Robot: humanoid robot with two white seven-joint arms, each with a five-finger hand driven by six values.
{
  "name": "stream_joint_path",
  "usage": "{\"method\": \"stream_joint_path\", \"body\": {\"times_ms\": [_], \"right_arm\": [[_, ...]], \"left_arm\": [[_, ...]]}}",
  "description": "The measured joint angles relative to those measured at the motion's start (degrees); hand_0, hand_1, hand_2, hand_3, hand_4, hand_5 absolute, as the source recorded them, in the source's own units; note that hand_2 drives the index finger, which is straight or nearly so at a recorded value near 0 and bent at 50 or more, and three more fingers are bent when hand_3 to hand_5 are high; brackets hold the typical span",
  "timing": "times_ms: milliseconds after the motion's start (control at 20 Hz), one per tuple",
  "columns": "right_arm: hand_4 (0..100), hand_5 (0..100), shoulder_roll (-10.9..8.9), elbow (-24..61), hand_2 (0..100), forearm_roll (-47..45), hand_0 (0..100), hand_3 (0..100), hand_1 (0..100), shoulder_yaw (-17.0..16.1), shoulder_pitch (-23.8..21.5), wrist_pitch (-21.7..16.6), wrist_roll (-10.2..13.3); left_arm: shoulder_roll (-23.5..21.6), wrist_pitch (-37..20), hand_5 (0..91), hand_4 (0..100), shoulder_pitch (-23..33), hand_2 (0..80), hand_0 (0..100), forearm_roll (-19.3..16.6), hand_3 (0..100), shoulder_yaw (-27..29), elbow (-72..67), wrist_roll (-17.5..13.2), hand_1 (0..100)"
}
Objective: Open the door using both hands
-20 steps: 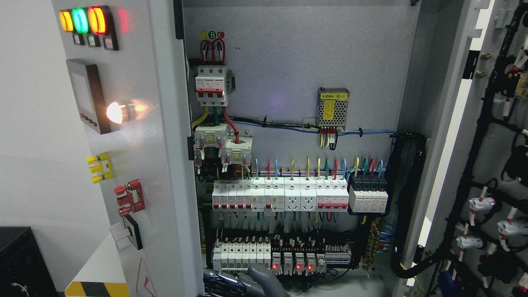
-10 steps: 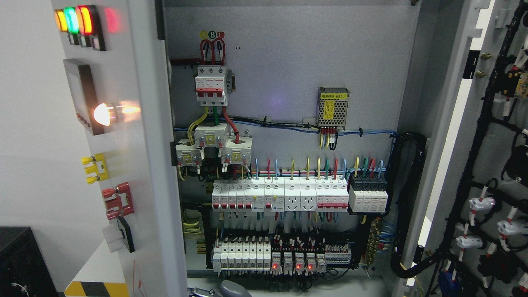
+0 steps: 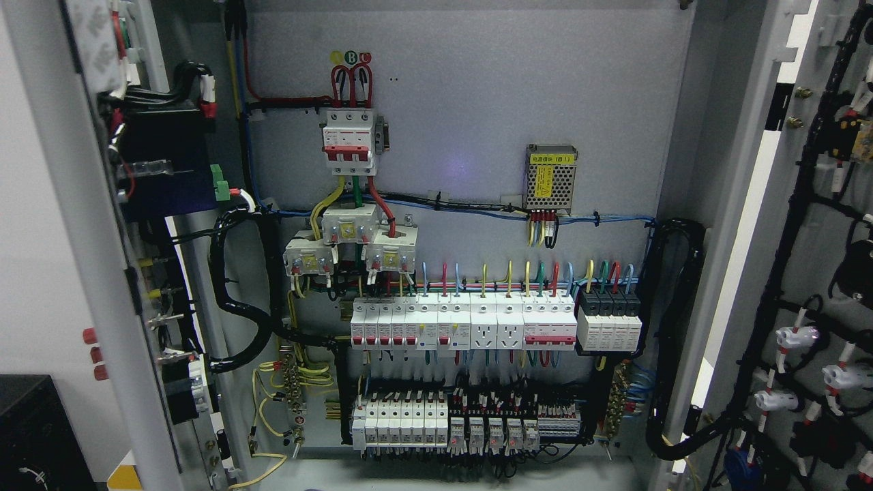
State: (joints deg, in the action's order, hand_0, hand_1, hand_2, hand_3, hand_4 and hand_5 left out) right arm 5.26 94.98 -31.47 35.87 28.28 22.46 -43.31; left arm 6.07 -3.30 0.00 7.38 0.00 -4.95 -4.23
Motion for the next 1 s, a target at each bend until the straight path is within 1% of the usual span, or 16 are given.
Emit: {"method": "stream_joint_path", "body": {"times_ms": [351, 701, 851, 1002], "right_arm": [[0, 0, 1.48, -0.8, 0, 0.8, 0, 0, 0, 1.8, 1.5, 0.0, 0.1], [0, 0, 2.15, -2.1, 0, 1.0, 0, 0, 0, 2.3, 3.7, 0.0, 0.1], [0, 0, 1.77, -2.6, 0, 1.0, 0, 0, 0, 1.6, 3.5, -0.1, 0.1], [0, 0, 0.07, -2.6, 0, 0.9, 0, 0, 0, -0.4, 1.6, -0.5, 0.2]], "left_arm": [[0.0, 0.0, 0.0, 0, 0.0, 0.0, 0, 0.0, 0, 0.0, 0.0, 0.1, 0], [0.0, 0.0, 0.0, 0, 0.0, 0.0, 0, 0.0, 0, 0.0, 0.0, 0.0, 0], [0.0, 0.0, 0.0, 0, 0.0, 0.0, 0, 0.0, 0, 0.0, 0.0, 0.0, 0], [0.0, 0.0, 0.0, 0, 0.0, 0.0, 0, 0.0, 0, 0.0, 0.0, 0.0, 0]]}}
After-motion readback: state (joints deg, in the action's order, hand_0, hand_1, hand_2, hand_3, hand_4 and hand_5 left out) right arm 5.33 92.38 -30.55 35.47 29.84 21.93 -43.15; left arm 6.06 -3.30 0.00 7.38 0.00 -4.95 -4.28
